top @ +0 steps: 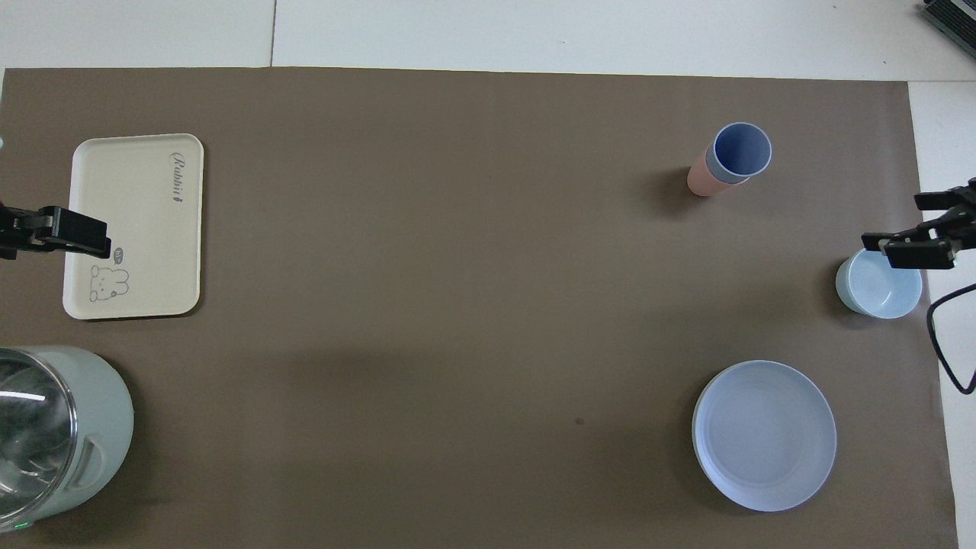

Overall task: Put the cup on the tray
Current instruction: 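Reach the right gripper to the blue-and-pink cup and grasp its rim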

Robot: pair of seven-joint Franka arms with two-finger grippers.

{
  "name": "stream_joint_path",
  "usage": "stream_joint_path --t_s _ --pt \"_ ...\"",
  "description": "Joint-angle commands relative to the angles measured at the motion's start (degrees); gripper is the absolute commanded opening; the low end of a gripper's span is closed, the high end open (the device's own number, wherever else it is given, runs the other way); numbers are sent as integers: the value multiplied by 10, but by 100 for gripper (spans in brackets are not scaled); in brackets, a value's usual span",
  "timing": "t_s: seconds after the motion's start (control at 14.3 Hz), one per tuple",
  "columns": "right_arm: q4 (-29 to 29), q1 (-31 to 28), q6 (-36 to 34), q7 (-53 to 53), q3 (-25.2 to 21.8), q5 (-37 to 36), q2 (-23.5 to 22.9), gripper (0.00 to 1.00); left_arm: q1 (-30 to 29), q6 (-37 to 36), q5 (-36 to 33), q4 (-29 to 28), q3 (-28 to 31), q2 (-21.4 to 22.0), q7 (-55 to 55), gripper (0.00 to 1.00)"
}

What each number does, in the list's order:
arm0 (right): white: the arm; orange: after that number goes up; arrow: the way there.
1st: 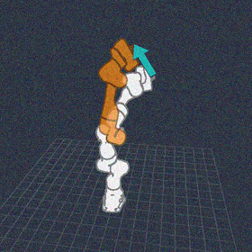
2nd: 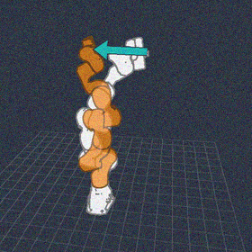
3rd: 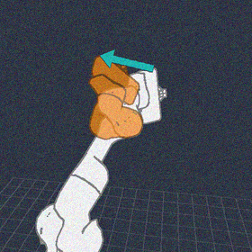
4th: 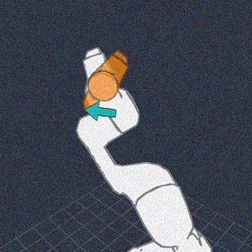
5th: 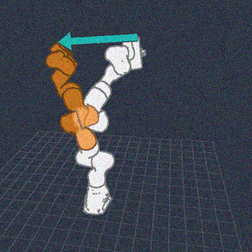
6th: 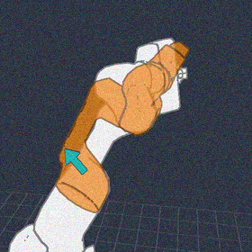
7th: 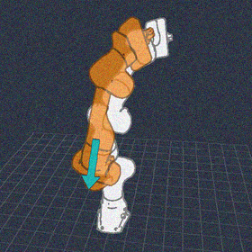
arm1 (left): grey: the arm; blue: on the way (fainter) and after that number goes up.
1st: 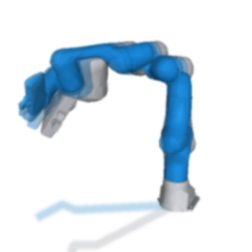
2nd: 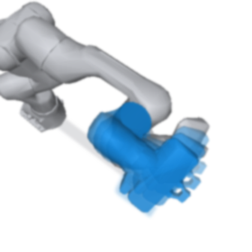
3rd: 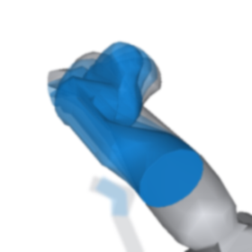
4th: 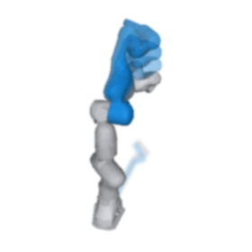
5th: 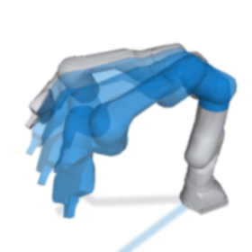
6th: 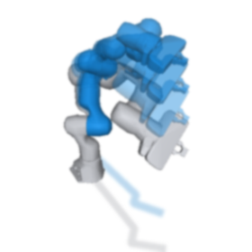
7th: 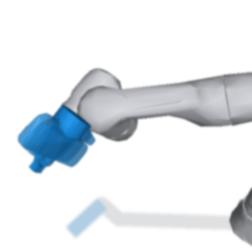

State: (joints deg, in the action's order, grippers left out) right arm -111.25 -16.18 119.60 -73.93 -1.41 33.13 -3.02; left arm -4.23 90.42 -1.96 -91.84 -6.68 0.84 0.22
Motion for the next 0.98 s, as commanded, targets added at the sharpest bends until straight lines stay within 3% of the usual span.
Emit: stream_joint_path --t_s 0.0,0.21,0.49,0.77,0.91 --pt "3 -11 31 -104 6 99 -59 100 -9 18 2 -28 -4 21 0 100" --pt "21 -6 56 -224 8 204 -127 100 -9 23 2 -36 -4 26 0 100" --pt "28 -4 38 -369 13 366 -203 100 -9 32 2 -47 -4 29 0 100" --pt "28 9 34 -398 14 386 -211 100 -9 38 2 -51 -4 32 -6 100" --pt "27 14 30 -454 14 451 -220 100 -1 39 2 -50 -4 32 -7 100"
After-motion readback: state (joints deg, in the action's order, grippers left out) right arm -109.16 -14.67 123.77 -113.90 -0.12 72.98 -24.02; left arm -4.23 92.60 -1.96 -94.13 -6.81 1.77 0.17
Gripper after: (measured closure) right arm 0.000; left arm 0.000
